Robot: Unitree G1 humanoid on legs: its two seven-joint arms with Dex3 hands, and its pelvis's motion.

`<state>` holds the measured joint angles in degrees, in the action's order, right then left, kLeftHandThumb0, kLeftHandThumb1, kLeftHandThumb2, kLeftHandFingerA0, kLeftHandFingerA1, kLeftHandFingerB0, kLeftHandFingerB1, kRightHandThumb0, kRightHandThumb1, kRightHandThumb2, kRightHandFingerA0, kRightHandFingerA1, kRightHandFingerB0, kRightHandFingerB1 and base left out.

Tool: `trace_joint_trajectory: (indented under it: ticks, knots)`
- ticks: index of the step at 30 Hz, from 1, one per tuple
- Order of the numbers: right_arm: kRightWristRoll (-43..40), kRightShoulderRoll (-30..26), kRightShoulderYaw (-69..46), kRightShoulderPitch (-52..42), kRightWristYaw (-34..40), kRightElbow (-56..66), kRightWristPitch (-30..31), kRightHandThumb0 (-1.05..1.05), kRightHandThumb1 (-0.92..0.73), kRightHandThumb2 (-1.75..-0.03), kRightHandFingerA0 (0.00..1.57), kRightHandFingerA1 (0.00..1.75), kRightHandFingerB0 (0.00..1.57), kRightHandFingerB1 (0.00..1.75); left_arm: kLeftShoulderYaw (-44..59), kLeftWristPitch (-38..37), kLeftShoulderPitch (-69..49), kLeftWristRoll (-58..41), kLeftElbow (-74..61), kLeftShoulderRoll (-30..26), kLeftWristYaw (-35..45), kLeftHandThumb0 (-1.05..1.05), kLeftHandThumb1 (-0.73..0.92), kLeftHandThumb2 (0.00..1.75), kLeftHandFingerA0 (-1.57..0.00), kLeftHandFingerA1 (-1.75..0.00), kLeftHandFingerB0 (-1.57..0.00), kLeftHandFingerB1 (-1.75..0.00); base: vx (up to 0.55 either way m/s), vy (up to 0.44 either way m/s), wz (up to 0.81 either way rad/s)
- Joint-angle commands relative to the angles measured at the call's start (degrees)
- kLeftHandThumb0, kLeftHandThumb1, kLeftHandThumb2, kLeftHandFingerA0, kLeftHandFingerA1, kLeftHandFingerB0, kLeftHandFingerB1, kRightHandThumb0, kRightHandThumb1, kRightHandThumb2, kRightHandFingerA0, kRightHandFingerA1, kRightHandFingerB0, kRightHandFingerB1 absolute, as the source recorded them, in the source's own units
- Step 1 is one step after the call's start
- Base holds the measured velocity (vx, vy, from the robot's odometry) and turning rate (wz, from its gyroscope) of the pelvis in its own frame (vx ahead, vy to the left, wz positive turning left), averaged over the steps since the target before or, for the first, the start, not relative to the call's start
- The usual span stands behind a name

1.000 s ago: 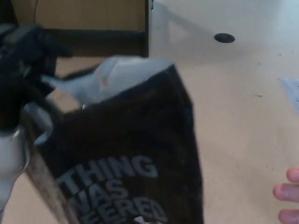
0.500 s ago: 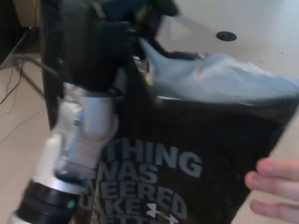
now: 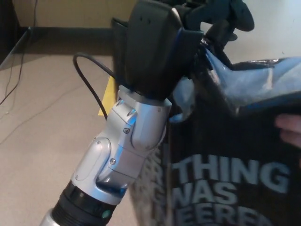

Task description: A person is holding a plastic bag and the robot extends its left hand to grab the bag by hooking its thumb into the holes at the top and brings its hand down by its side. Then it extends its arm again to hand the plastic bag back to the person.

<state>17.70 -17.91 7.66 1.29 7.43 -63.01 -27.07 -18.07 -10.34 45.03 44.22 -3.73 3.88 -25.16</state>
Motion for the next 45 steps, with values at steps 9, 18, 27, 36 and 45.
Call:
trace_joint_trajectory:
  ticks: [9,18,27,36,45]
  knots:
    - [0.35,-0.08,1.09,-0.47,0.23,-0.27,-0.21,-0.33,-0.69,-0.61,0.80,0.57,0.64,0.45,0.65,1.39,-2.07,-0.52,-3.37,-0.98,3.83,-0.14,0.67,0.77,-1.00,-1.67,-0.84,-1.20,0.00,0.000,0.00]
    - [0.48,-0.10,1.35,-0.58,0.45,-0.11,0.08,-0.33,-0.69,-0.61,0.81,0.60,0.64,0.44,-0.99,10.38,-8.40,-9.26,-11.28,-7.97,29.26,-0.67,0.46,0.56,0.00,-0.22,0.00,-0.12,0.00,0.000,0.00]
    - [0.55,-0.20,1.52,-0.10,0.11,0.20,0.14,-0.33,-0.69,-0.60,0.81,0.68,0.65,0.44,-0.83,13.68,-9.97,-9.13,-13.44,-14.67,37.97,-0.76,0.43,0.85,0.00,0.00,0.00,0.00,0.00,0.000,0.00]
    - [0.17,0.01,1.35,-0.77,0.01,0.43,0.32,-0.34,-0.69,-0.61,0.79,0.62,0.65,0.44,0.42,14.53,-12.24,-10.56,-15.52,-17.24,40.24,-0.74,0.40,0.86,0.00,-0.01,0.00,0.00,0.00,0.000,0.00]
    - [0.04,-0.77,1.06,0.84,-0.57,-0.11,-0.23,-0.32,-0.69,-0.60,0.81,0.72,0.65,0.45,8.65,10.26,-15.71,-18.50,-18.26,-23.47,41.32,-1.04,0.49,0.71,0.00,-0.05,0.00,0.00,0.00,0.000,0.00]
